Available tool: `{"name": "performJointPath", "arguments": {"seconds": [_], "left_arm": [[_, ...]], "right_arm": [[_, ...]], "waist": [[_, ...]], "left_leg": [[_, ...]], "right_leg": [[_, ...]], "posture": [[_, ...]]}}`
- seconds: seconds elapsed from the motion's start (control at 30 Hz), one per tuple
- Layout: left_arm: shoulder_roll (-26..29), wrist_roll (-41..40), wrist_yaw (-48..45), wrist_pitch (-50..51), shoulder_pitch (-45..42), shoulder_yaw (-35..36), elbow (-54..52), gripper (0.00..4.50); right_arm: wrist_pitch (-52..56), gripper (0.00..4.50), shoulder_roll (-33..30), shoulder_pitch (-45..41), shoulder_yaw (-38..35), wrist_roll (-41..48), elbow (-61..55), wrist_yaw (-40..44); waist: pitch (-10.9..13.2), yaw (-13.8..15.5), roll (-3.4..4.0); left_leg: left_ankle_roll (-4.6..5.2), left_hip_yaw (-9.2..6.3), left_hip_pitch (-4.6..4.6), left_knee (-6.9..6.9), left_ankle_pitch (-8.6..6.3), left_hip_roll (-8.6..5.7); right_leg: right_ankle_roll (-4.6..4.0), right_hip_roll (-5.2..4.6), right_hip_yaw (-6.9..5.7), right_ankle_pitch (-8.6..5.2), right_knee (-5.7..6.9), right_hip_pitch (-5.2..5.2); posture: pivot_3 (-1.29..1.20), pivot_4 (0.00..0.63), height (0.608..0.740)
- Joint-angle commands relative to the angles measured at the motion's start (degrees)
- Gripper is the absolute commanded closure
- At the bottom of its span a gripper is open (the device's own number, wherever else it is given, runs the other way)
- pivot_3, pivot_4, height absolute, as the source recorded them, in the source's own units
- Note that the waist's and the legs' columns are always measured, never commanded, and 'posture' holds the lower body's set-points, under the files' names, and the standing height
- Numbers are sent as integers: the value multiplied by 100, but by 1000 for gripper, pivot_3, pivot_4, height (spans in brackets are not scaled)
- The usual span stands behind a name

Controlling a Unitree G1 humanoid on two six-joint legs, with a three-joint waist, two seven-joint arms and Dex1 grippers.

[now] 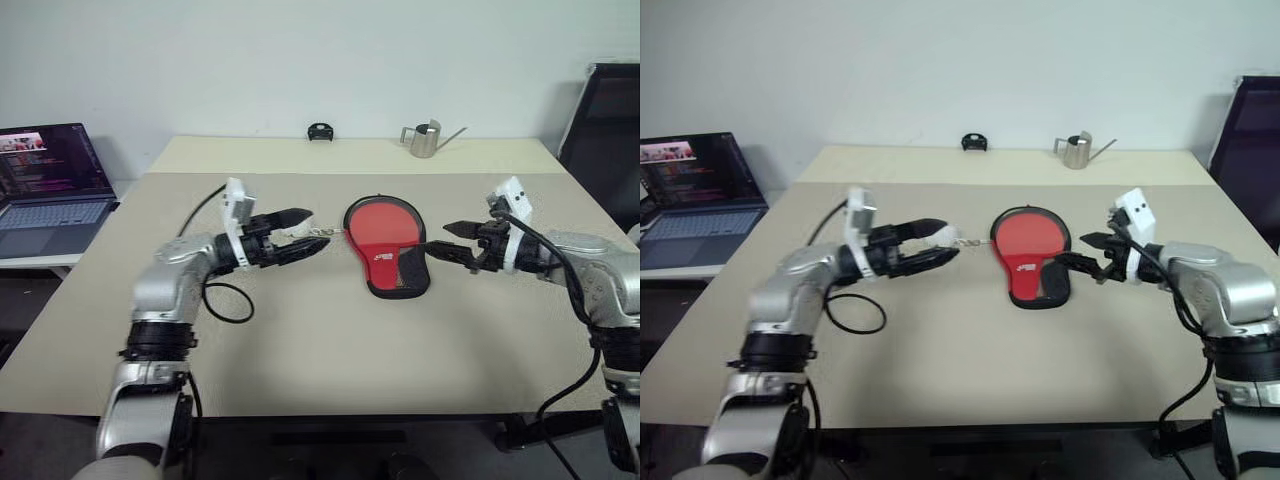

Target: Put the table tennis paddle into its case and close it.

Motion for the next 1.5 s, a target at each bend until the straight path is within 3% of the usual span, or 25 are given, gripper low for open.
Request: {"name": "performJointPath", "arguments": {"seconds": [0.03,0.2,0.5,1.27,1.37,1.5], "left_arm": [[379,-241,31,123,246,330,-574,0],[803,-413,296,280,744,733,-922,0],[904,-666,684,458,1181,927,-1438,0],[1004,-777,805,453,1082,855,-1476,0],[1011,-762,794,444,1107,841,-1494,0],[1055,-757,765,461,1160,847,-1523,0]], "right_arm": [[-465,23,378,-476,104,-551,851,-456],[-1402,23,966,-1068,274,-1372,2571,-981],[-2597,23,1525,-1661,426,-2176,4483,-1001],[-3142,23,1937,-2134,576,-3039,6401,-369],[-3241,602,1997,-2201,571,-3114,6593,-451],[-3308,1842,2109,-2221,575,-3208,6714,-513]], "waist": [[0,-11,0],[0,-30,0],[0,-16,0],[-3,-57,-4],[-5,-71,-8],[-16,-91,-25]], "left_leg": [[0,1,0,0,0,-1],[0,4,3,-3,0,0],[-1,3,-1,-4,1,0],[-1,21,27,-4,1,2],[-1,25,36,-4,1,2],[-2,28,51,-4,1,3]], "right_leg": [[0,0,1,0,0,0],[0,1,3,0,4,-3],[-1,-1,1,0,1,-5],[-1,1,25,0,31,-2],[-1,2,29,0,35,4],[-1,2,33,0,40,15]], "posture": [[0,150,740],[0,150,740],[0,150,740],[0,150,740],[0,150,740],[0,150,740]]}}
